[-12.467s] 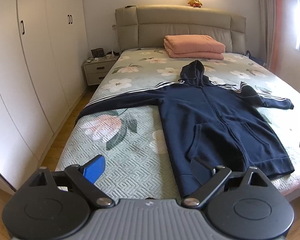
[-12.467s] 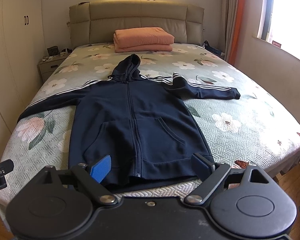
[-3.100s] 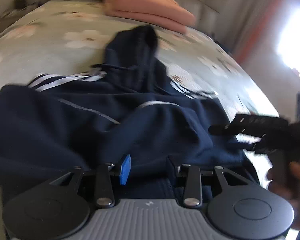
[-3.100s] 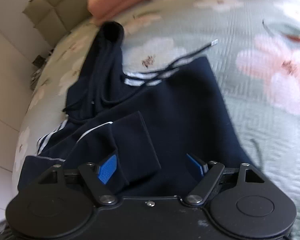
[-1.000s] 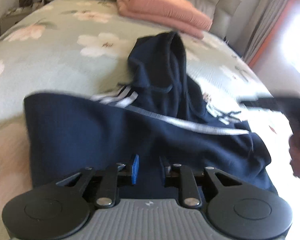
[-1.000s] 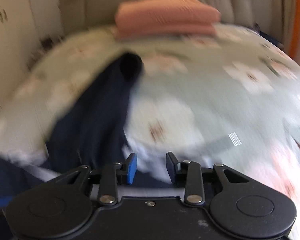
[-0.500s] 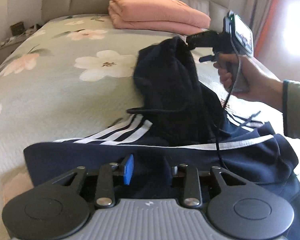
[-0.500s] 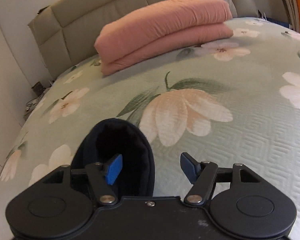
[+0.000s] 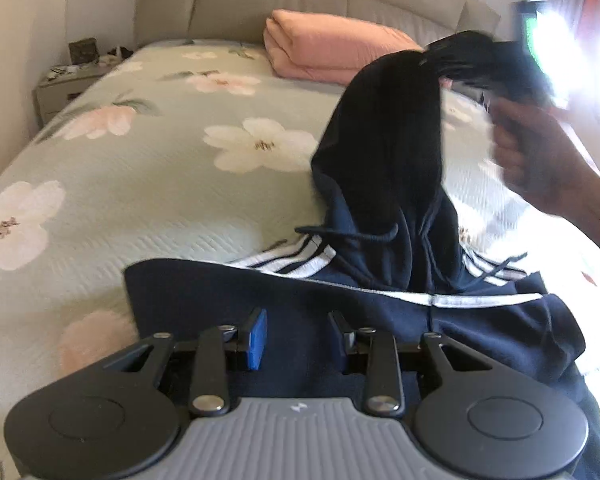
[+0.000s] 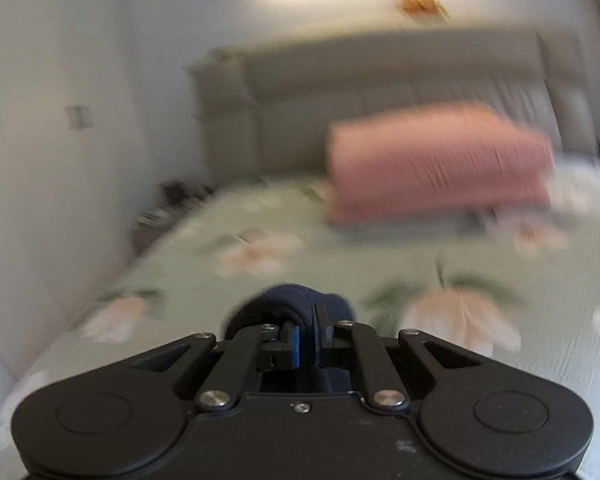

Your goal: Fold large clothes

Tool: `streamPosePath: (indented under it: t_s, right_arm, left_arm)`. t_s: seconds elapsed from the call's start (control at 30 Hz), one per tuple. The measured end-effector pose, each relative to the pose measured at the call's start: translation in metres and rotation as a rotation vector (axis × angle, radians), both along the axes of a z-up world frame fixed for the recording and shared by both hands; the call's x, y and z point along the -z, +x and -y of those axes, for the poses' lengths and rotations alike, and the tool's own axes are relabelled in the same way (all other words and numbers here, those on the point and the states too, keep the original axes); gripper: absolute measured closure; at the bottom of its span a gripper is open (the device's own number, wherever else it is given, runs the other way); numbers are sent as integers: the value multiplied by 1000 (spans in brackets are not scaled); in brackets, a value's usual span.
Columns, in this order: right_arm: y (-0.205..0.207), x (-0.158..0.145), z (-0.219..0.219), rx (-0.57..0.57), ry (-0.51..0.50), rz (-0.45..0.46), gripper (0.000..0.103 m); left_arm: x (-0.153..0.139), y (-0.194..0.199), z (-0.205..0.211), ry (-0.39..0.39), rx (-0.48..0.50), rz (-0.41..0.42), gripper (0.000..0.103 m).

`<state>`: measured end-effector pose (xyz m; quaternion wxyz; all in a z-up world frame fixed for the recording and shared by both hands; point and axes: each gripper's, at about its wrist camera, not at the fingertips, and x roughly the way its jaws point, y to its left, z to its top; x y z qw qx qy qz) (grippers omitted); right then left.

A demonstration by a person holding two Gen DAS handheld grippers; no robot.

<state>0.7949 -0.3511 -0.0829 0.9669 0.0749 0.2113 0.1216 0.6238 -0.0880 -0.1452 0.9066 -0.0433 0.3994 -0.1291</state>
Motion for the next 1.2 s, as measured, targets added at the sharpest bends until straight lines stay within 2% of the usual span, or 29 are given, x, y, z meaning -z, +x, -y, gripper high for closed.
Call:
streamPosePath:
  t_s: [0.1,0.27,0.37,0.47,0.53,0.57,0.63,0.7,0.77,0.83,0.87,0.93,1.0,1.07,1.13,1.2]
  right_arm:
    - [-86,-40,-22,-78,-57,123,93]
    - [-218,-80,-36,-169,-112,180,93]
    - [-290,-89,-35,-199,-143,130,92]
    - [-352,-78,-34,-231,-198,-6,86]
    - [-387,-57,-32,-258,-242,-138,50]
    - [-401,-42,-30,-268,-264,-222,23]
    - [-425,-14,-21,-257,-282,-369,21]
    - [-435,7,-10,-203,-261,-500,22]
    - [-432,18,1,-124,-176,-564,22]
    - [-418,28,11,-32,-60,-590,22]
    - [-405,34,14,7,12,-613,22]
    - [-386,48,21,99,172,-638,22]
    - [-368,64,27,179,305,-662,22]
    - [-349,76,32,239,345,-684,22]
    - [-340,88,34,269,353,-701,23]
    - [-333,103,34,288,355,-732,31]
  left_arm:
    - [-17,-17,-7,-12,-29,24,67]
    - [-52,-54,-20,-49,-56,64,67]
    - [-69,-80,-33,-48,-65,81,66]
    - [-75,-103,-44,-39,-60,65,64]
    - [-73,-115,-51,-37,-49,36,63]
    - [-70,-121,-52,-36,-49,22,63]
    - [-65,-130,-55,-51,-45,-11,62]
    - [-58,-135,-59,-95,-39,-47,62]
    - [-50,-137,-59,-141,-29,-86,61]
    - [-43,-135,-57,-183,-31,-102,58]
    - [-37,-131,-55,-218,-25,-119,53]
    - [-22,-119,-51,-281,-29,-172,47]
    - [-2,-105,-47,-347,-56,-250,47]
    - [17,-93,-45,-428,-53,-340,46]
    - [39,-83,-40,-489,-40,-466,46]
    - [54,-81,-38,-537,-51,-498,47]
